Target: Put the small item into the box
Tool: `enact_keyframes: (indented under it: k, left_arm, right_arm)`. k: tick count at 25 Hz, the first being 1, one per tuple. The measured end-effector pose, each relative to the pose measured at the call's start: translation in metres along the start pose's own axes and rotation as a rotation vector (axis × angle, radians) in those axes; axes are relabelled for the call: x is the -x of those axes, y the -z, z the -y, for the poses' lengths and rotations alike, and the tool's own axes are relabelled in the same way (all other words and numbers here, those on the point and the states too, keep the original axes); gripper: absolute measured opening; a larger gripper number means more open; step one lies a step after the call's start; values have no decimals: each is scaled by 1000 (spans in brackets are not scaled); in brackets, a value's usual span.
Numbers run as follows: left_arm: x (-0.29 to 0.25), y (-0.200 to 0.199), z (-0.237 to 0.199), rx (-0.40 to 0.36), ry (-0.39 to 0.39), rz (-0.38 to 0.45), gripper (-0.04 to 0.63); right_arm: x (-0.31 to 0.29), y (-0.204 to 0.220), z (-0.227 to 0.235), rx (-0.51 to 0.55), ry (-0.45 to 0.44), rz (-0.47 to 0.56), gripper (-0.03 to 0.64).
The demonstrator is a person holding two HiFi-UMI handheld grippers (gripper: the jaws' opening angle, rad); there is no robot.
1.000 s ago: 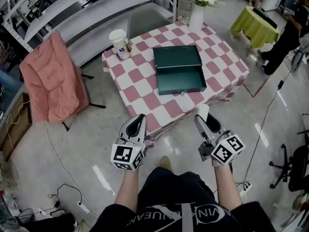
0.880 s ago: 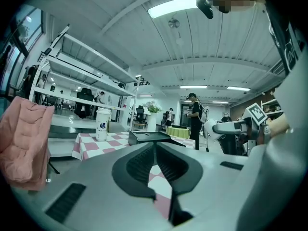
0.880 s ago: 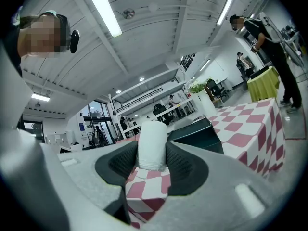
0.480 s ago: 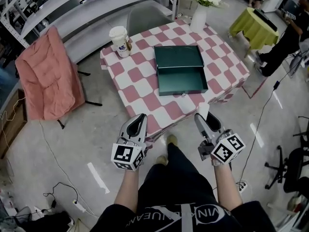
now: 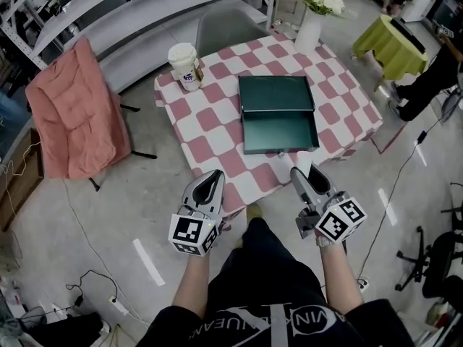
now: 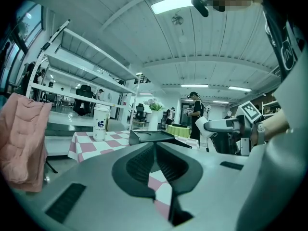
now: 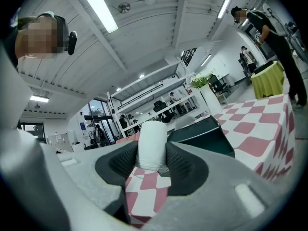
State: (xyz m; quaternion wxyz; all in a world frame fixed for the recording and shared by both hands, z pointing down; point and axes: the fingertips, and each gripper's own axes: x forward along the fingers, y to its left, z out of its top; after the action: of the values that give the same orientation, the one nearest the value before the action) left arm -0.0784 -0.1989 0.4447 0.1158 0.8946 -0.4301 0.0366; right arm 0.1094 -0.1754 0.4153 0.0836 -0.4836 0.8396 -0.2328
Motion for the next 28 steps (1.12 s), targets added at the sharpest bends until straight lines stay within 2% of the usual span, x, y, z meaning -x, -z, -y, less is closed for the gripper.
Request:
enact_keyframes:
  k: [8, 15, 28]
  left_arm:
    - [-33, -3, -12, -4, -7, -20, 20]
    - [-62, -4, -23, 2, -19, -39, 20]
    - [-109, 7, -27, -5, -13, -81, 20]
  right_arm:
    - [-35, -8, 25, 15, -2, -53, 182]
    - [-66, -8, 52, 50, 29, -152, 182]
    - [-106, 23, 92, 323, 65, -548, 183]
